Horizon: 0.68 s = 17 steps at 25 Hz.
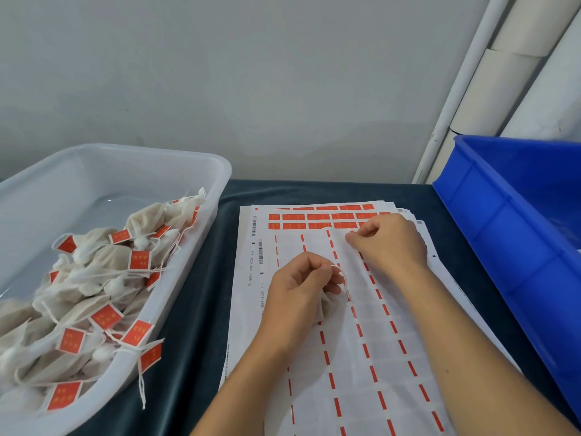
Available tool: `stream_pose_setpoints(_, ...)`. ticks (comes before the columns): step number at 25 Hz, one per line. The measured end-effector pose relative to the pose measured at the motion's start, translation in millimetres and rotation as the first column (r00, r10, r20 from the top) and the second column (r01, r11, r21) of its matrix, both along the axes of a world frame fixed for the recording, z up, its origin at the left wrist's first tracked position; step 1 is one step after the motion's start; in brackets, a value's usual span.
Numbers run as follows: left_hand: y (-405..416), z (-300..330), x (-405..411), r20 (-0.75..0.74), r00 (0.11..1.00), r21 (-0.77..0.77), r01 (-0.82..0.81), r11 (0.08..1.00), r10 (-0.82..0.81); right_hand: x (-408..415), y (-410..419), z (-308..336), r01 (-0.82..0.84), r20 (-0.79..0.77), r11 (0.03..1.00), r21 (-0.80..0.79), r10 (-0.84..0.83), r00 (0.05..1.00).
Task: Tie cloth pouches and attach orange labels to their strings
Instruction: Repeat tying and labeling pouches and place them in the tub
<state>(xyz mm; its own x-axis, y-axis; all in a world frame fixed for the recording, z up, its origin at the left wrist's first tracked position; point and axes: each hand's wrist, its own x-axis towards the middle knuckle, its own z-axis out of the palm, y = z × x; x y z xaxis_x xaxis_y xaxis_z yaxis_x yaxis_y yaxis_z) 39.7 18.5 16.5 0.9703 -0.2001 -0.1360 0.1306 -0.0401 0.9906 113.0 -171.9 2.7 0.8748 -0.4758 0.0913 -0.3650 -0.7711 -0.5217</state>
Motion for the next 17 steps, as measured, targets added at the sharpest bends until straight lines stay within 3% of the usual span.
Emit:
stream_pose_setpoints(4, 1, 0, 0, 0.004, 1.000, -0.006, 0.002, 1.000, -0.002, 1, 9, 0, 0.069, 0.033, 0.992, -0.108, -0.066, 0.997)
stream_pose_setpoints(10, 1, -1, 1, 0.023, 1.000, -0.012, 0.009, 1.000, -0.009, 0, 16, -2, 0.089, 0.065, 0.991, -0.095, -0.083, 0.994)
stream_pose_setpoints(17, 1, -2, 1, 0.030, 0.999, -0.022, 0.018, 1.000, -0.018, -14, 28, -15, 0.140, 0.232, 0.986, -0.091, -0.116, 0.966)
